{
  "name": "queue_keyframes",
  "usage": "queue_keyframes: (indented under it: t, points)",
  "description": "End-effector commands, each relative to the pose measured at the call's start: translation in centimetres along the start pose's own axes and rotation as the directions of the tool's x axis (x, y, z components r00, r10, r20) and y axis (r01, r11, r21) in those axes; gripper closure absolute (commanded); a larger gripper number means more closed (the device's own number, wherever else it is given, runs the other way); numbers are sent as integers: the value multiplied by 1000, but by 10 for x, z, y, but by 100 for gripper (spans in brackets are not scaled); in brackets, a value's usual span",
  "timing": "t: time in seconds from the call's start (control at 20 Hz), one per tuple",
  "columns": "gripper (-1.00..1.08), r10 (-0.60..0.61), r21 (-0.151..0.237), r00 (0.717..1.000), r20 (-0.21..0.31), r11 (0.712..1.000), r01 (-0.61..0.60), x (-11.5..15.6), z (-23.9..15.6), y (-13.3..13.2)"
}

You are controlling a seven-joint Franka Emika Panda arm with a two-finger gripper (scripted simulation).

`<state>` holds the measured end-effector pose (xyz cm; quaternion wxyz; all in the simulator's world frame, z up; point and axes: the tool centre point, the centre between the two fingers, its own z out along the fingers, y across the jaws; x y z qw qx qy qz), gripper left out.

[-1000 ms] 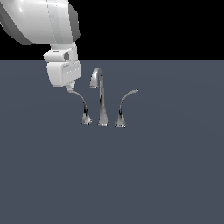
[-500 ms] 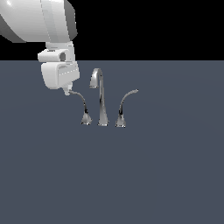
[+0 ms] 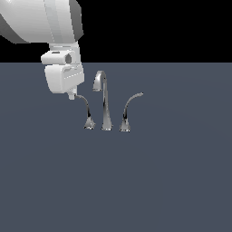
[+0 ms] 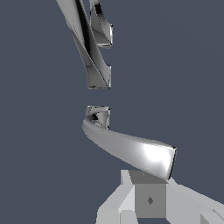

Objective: Turn on the faucet by rotating a designated handle.

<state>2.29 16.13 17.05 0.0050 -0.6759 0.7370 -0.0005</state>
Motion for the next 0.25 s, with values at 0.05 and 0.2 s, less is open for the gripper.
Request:
queue_keyframes:
  t: [0.05,0.2]
  points:
    - [108,15,-5,1000,-6,1000,-15,22,-1,6]
    - [108,16,-7,1000,-7,1000,-16,30,0,10]
